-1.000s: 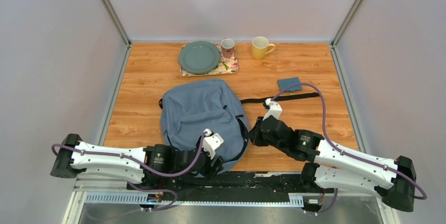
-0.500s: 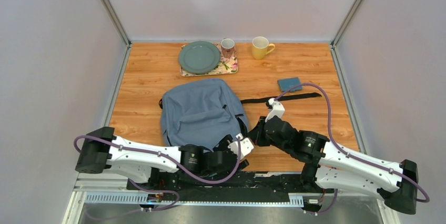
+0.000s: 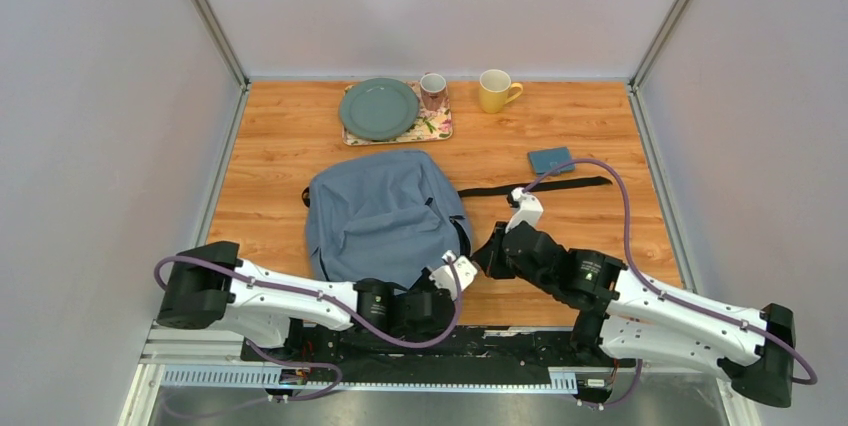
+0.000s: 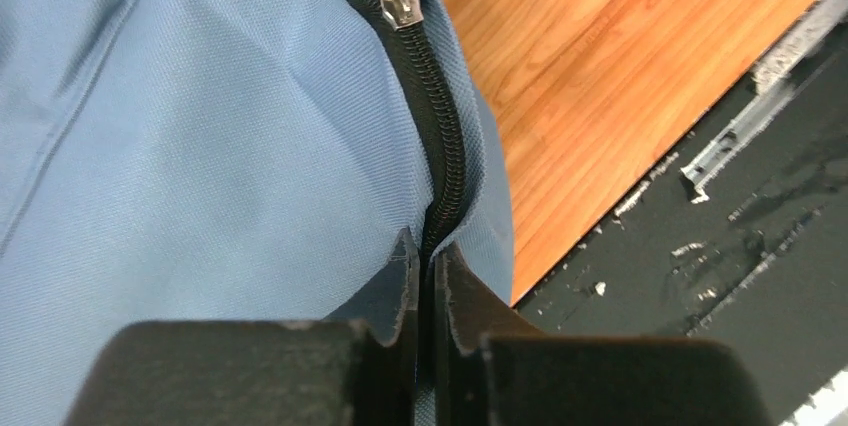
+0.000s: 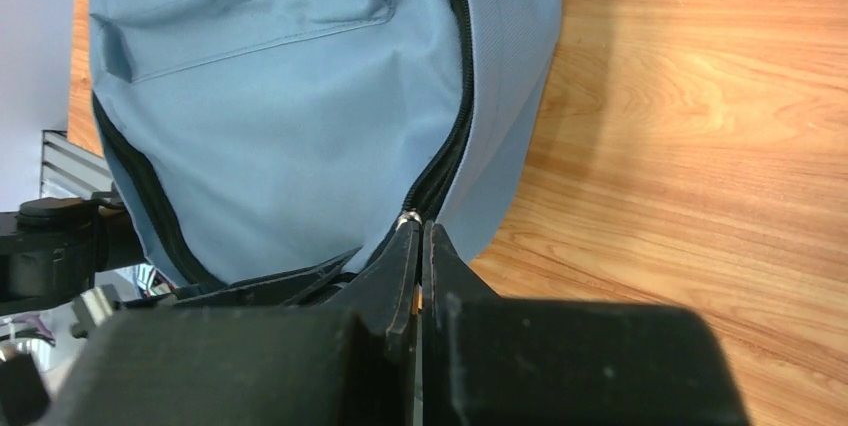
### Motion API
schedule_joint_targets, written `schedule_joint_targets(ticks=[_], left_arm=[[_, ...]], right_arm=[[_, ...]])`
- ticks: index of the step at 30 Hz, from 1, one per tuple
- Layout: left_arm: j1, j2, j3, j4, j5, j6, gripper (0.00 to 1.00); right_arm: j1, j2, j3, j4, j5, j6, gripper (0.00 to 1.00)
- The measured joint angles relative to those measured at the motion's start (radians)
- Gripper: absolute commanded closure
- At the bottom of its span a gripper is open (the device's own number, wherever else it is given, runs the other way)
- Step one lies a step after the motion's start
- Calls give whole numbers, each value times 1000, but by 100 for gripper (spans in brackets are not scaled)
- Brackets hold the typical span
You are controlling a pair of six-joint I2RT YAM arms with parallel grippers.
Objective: Pack the student bag
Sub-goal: Zip the student bag at the center of the board.
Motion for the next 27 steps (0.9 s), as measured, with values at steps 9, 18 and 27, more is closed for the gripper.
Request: schedule_joint_targets(ticks=[9,18,27], left_arm=[[6,-243,-280,208,100,-131,100],[-18,-284,-323,248,86,-157,100],[-76,-296,-334,240,38,-165,92]], right_arm=[[-50,168,53,43,-61,-14,100],[-163,287,127,58,-163,-51,100],[-201,320,147,48,-201,-69,100]])
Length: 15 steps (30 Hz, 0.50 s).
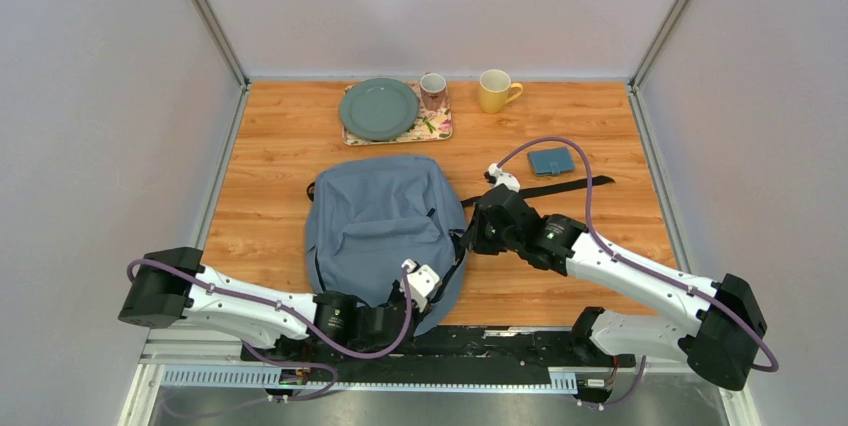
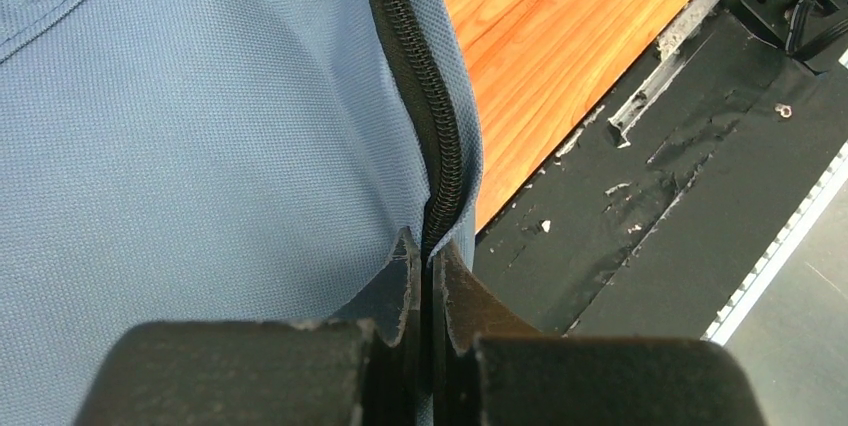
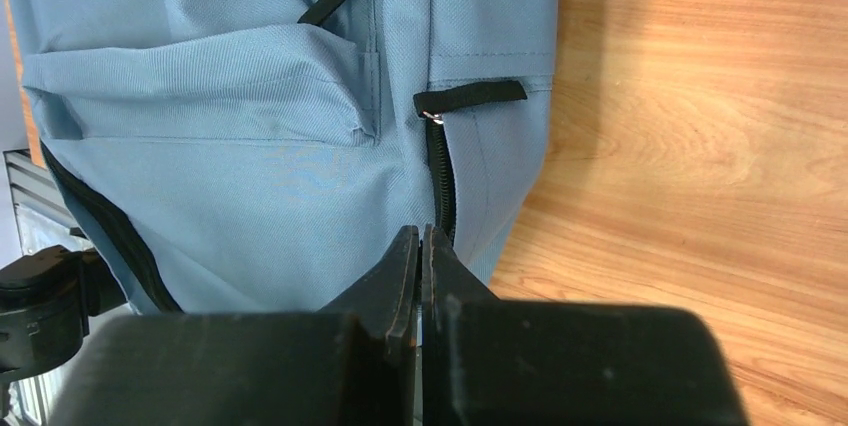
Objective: Pack the student bag
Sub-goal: Zip the student bag at the center of the board.
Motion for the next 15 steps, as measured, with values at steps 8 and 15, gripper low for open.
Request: schedule_joint_targets(ticks=[8,15], left_arm=[[-51,-38,3,-150,-24,-34,13],[-18,-102,64,-162,-107,69,13]], right_arm=[[-34,-32,-8,35,5,0,100],[-24,-127,-87,70,6,1,100]])
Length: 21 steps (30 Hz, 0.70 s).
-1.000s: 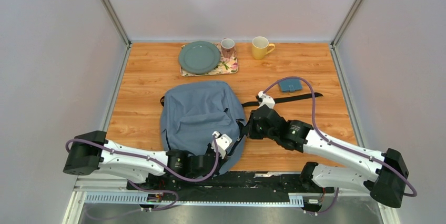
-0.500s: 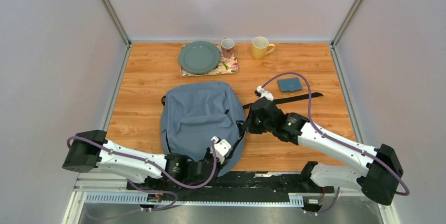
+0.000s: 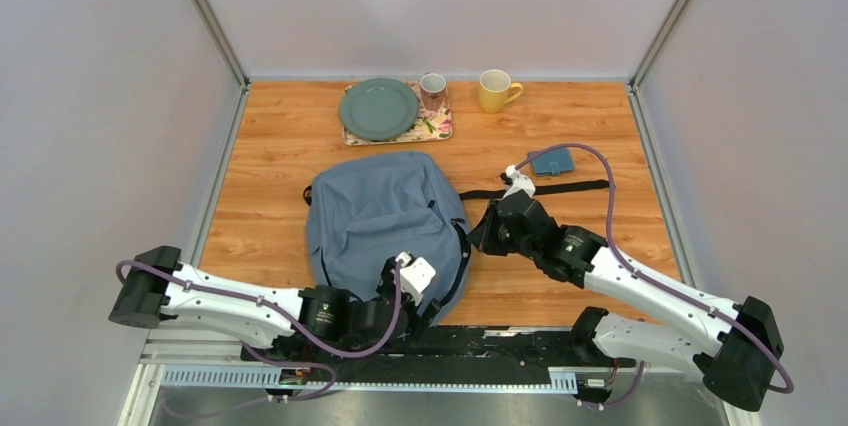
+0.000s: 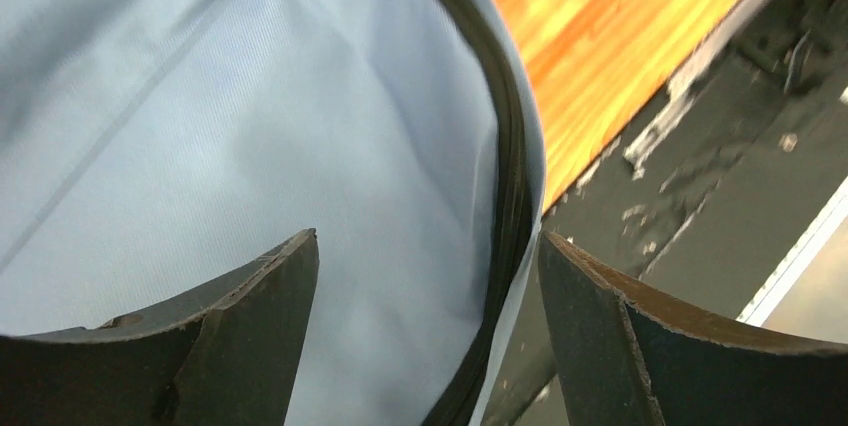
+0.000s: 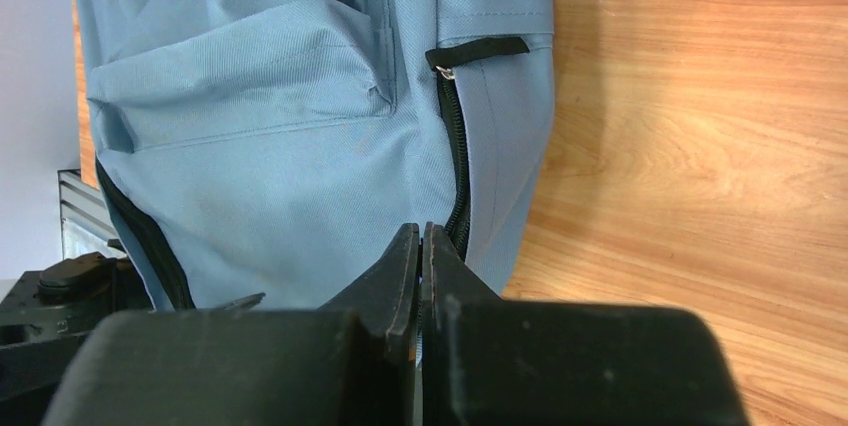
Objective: Pack the student bag
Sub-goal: Zip the student bag at the center of the board.
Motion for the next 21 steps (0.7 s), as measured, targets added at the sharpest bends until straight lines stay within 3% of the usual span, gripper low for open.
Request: schedule_joint_targets(ticks=[7,16,19,21], left_arm=[[96,101,100,107,48,98,13],[153,315,225,124,129,82,13],[177,336,227,126,153,79,25],[193,351,237,123,162,64,46]], right_arm=[[6,-43,-22,-4,2,0,100],[9,-70,-23,-8,3,6,100],[10,-84,-35,-8,3,7,100],[10,-89,-40,-10,3,8,100]])
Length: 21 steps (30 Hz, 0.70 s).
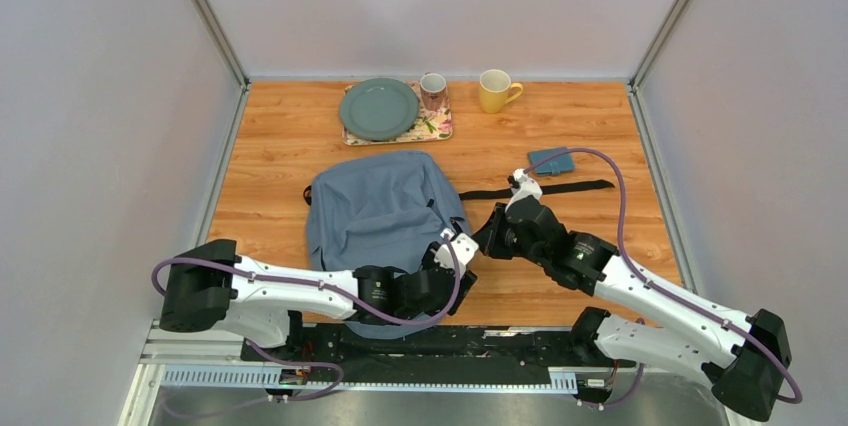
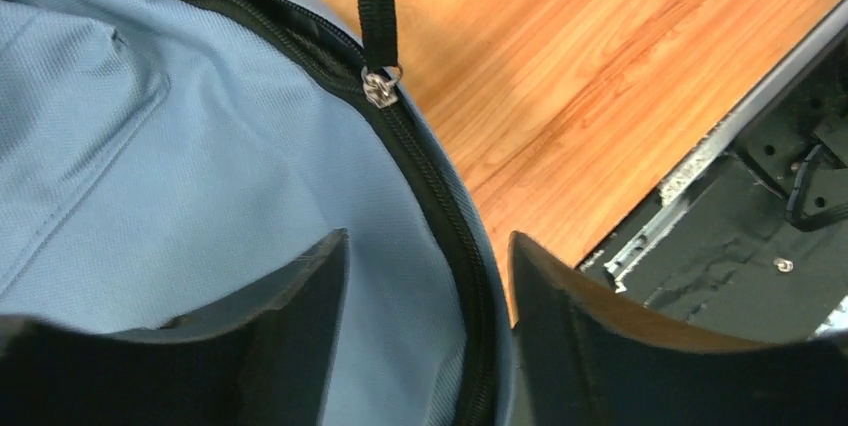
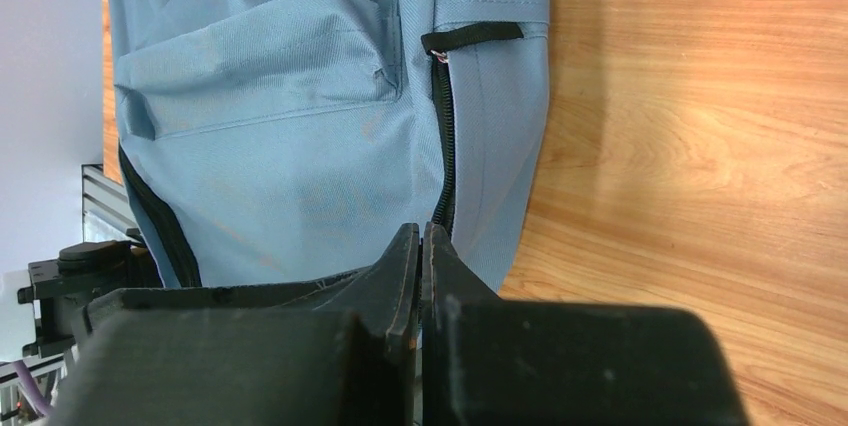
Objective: Pack the student bag
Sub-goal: Zip the student bag at the center of the board.
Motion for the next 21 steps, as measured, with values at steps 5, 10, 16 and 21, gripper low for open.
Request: schedule_joint_targets(ticks=[5,10,16,21], left_arm=[[21,15,-2,8,19,-47,100],[29,-12,-90,113,58,-79,100],[-13,-78,-221,246,53,-114,100],[-73,-79,-237,265,-16,-104,100]], right_arm=[[0,-2,-1,0,0,0,100],[1,27,-1,1,16,0,100],[1,132,27,1,37,-6,100],[-10,222,89,2,22,-24,100]])
